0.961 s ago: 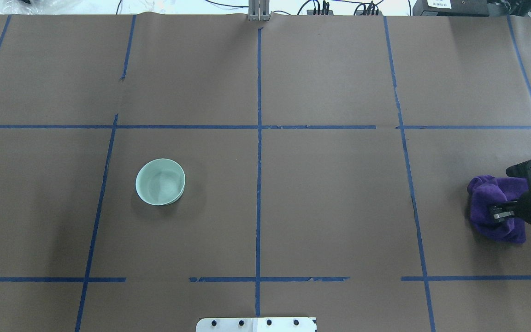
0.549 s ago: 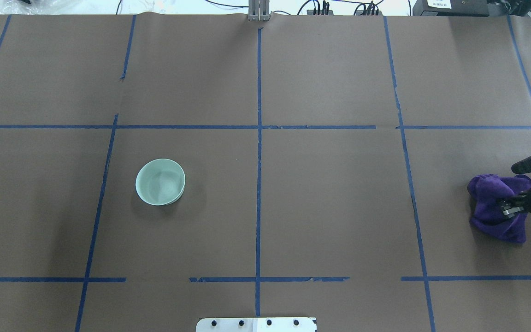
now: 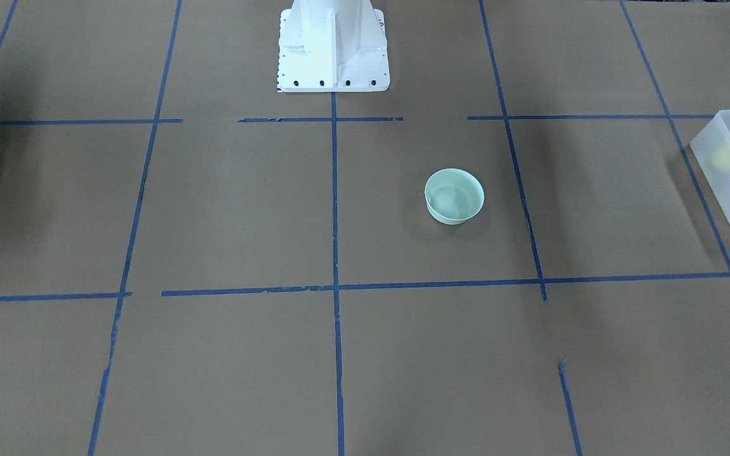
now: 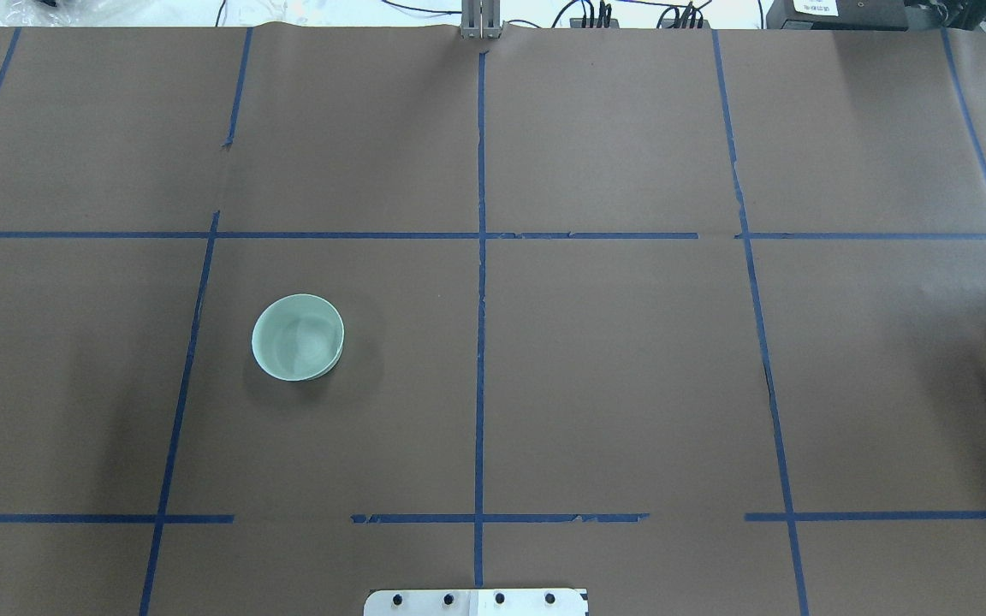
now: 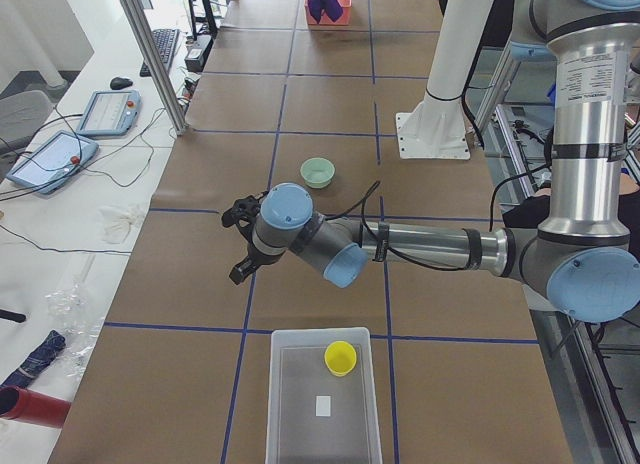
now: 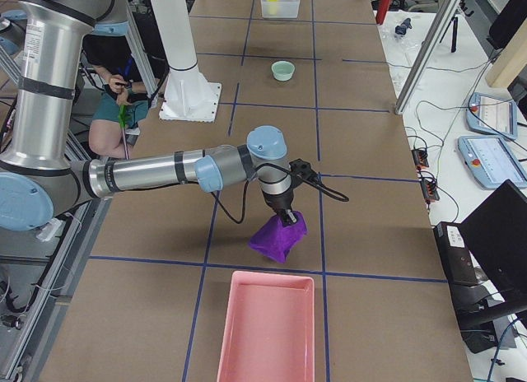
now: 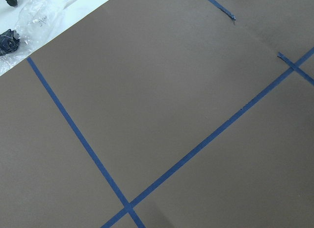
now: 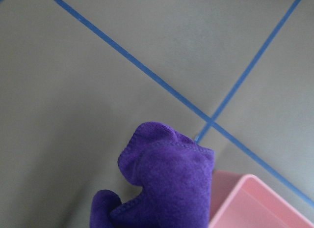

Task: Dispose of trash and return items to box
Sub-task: 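Drop the purple cloth into the pink bin while the left gripper reaches the green bowl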

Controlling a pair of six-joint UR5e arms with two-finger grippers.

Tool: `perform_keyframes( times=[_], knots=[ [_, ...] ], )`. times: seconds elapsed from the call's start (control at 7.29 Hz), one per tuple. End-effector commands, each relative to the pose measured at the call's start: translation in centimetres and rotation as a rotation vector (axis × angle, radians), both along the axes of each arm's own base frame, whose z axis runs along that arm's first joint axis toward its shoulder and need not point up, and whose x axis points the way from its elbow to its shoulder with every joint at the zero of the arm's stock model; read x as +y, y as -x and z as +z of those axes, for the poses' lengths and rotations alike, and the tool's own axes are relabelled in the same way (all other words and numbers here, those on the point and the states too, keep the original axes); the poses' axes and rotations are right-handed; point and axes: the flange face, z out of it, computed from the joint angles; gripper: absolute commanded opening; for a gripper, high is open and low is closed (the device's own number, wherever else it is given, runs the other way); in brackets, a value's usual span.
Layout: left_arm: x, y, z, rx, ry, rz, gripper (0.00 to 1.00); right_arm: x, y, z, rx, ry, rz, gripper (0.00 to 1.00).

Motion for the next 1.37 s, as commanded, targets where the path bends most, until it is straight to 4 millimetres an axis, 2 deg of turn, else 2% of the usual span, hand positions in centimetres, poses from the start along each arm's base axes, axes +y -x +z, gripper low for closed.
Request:
perform_keyframes(
  times=[0.0,0.14,0.27,0.41,0.55,0.69,0.82,0.96,1.1,1.24],
  knots=[
    [-0.3,0.0,-0.5,0.001,-0.009,0.000,1.00,0.7,-11.2,4.4,0.040,-0.026,-0.105,0.00],
    [-0.4,0.0,-0.6,0.000,-0.013,-0.001,1.00,1.8,-13.0,9.0,0.027,0.008,-0.126,0.00],
    [-0.6,0.0,-0.9,0.000,-0.017,-0.001,1.00,3.1,-13.0,11.6,0.010,0.058,-0.126,0.28],
    [-0.7,0.0,-1.0,0.000,-0.020,-0.001,1.00,3.3,-12.7,13.4,-0.031,0.088,-0.120,0.99],
    [-0.7,0.0,-1.5,0.007,-0.019,-0.008,1.00,3.2,-12.3,13.4,-0.090,0.120,-0.063,1.00],
    [-0.5,-0.3,-3.1,0.045,0.024,-0.056,1.00,3.2,-12.0,13.1,-0.141,0.202,0.048,1.00],
    [-0.9,-1.0,-6.1,0.097,0.060,-0.107,1.00,2.8,-11.2,12.4,-0.176,0.272,0.133,1.00],
    [-0.3,-4.9,-10.0,0.154,0.109,-0.121,1.00,1.9,-9.7,10.9,-0.180,0.331,0.189,0.99],
    [0.8,-9.8,-13.8,0.199,0.181,-0.185,1.00,1.0,-8.4,8.8,-0.185,0.380,0.255,0.99],
    [2.1,-15.2,-16.0,0.232,0.250,-0.195,1.00,0.6,-7.4,7.5,-0.187,0.393,0.277,0.98]
  ],
)
